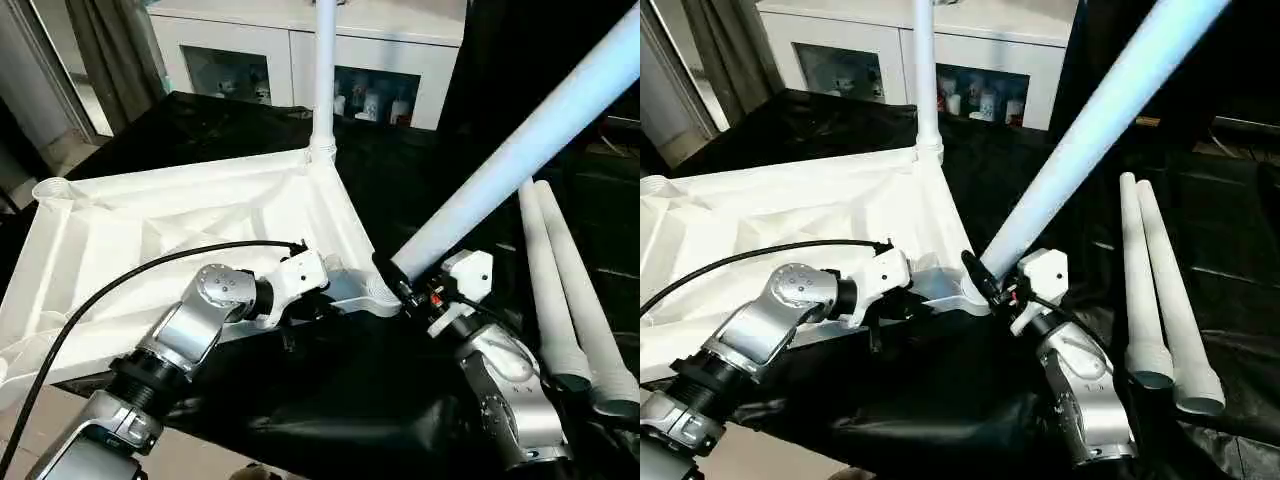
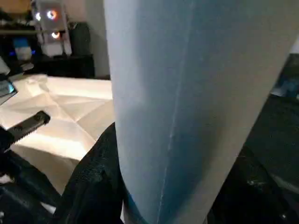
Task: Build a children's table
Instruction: Insert table leg to table base
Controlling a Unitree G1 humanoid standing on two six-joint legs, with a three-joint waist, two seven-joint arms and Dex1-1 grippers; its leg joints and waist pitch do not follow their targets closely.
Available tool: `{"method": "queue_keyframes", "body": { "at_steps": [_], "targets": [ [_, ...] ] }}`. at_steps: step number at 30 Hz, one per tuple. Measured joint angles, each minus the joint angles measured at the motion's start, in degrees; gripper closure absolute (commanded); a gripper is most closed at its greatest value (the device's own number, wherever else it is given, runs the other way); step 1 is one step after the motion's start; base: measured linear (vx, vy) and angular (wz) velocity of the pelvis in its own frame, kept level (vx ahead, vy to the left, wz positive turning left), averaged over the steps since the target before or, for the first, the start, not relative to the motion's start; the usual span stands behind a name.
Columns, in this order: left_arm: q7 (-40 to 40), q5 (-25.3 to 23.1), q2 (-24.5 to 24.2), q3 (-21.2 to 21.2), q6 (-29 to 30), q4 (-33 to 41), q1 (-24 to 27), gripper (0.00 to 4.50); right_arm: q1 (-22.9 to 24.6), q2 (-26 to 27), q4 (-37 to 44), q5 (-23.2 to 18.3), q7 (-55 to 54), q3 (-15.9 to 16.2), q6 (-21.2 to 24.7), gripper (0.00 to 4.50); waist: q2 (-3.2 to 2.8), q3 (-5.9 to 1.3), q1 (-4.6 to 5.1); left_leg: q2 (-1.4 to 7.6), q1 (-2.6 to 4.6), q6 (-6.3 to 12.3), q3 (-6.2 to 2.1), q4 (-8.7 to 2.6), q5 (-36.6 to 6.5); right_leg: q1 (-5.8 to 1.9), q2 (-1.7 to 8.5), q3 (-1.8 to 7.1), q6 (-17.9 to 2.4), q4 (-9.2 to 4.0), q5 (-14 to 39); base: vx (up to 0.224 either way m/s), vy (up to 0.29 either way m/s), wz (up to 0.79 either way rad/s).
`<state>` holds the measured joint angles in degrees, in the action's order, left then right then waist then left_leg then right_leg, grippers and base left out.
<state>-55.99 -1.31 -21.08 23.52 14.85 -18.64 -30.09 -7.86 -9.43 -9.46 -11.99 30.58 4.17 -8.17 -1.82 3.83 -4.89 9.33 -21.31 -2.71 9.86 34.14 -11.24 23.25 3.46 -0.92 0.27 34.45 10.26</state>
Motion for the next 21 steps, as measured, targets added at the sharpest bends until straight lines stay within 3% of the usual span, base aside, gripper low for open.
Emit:
{"method": "queue_keyframes", "body": {
  "at_steps": [8,15,21],
  "targets": [
    [-0.06,-0.09,-0.69,-0.19,-0.24,0.03,0.00,4.50,-5.70,-2.80,-0.80,0.04,4.11,0.90,7.57,2.62,0.33,-0.03,0.60,0.02,0.01,0.01,0.01,0.00,0.01,0.00,-0.02,-0.01,-0.04,0.02,-0.03,0.000,0.000,0.00],
    [-0.20,-0.09,-1.31,-0.47,-0.27,0.25,0.05,4.50,-12.34,-5.49,-4.13,-4.17,9.60,0.74,16.03,2.62,0.65,0.06,1.29,0.03,0.00,0.12,0.01,0.02,0.08,0.02,-0.02,-0.03,-0.10,0.09,-0.07,0.000,0.000,0.00],
    [-1.14,-0.09,-1.76,-0.47,-0.27,1.20,0.56,4.50,-13.92,-7.26,-4.84,-5.46,14.11,0.75,18.81,2.62,0.76,0.05,1.25,0.06,-0.06,0.40,0.02,0.03,0.24,0.05,-0.02,-0.09,-0.11,0.10,-0.06,0.000,0.000,0.00]
  ]
}}
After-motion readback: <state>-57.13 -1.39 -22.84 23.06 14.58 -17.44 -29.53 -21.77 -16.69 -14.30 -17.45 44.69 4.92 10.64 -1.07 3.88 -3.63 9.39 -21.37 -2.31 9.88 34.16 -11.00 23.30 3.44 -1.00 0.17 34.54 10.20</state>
